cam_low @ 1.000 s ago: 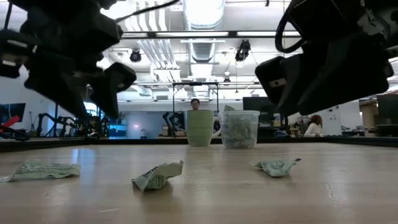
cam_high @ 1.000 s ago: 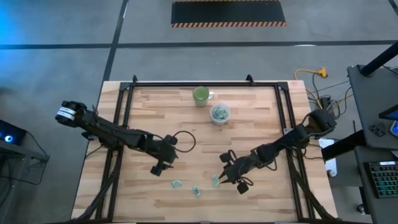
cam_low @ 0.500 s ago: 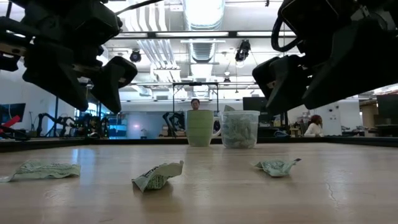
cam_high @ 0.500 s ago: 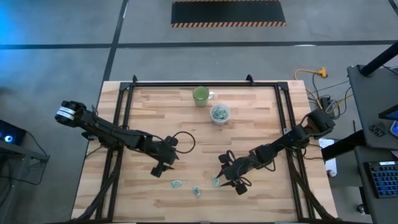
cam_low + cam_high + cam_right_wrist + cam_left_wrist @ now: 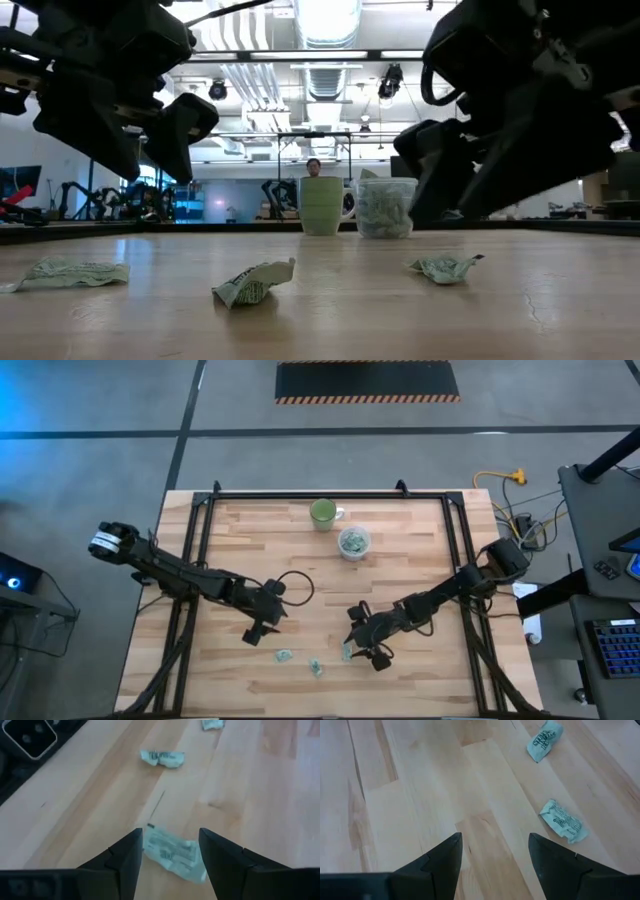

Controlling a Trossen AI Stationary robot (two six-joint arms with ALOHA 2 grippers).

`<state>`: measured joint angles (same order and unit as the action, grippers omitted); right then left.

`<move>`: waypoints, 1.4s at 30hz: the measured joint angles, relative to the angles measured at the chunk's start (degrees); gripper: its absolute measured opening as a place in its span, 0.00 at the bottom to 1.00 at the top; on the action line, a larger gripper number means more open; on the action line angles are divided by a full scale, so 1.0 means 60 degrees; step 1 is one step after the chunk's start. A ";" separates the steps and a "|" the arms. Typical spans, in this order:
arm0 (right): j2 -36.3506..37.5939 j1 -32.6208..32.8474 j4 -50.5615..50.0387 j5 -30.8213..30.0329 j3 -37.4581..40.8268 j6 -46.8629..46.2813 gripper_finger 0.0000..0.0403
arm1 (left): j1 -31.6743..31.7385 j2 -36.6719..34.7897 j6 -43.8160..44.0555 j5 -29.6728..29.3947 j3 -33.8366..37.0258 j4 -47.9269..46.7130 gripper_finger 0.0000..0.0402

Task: Pick and place Stevia / Truvia into bins
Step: Put the stevia packet into the transparent container

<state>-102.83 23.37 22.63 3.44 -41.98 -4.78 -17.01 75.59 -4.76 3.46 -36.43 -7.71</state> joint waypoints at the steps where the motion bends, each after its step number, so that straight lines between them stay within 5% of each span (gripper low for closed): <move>1: -0.0001 0.0003 -0.0015 0.0004 0.0000 -0.0006 0.46 | -0.0001 0.0000 -0.0003 -0.0001 0.0007 0.0001 0.53; 23: -0.0648 -0.0180 -0.0048 -0.0032 -0.0189 0.0045 0.45 | -0.0005 0.0004 0.0001 0.0000 0.0023 -0.0013 0.53; 42: -0.0620 -0.0217 -0.0521 -0.0098 -0.0318 0.0422 0.05 | 0.0003 0.0004 -0.0003 0.0000 0.0034 -0.0010 0.52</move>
<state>-106.55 22.06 19.51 2.85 -43.88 -2.25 -16.99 75.61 -4.78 3.46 -36.23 -7.77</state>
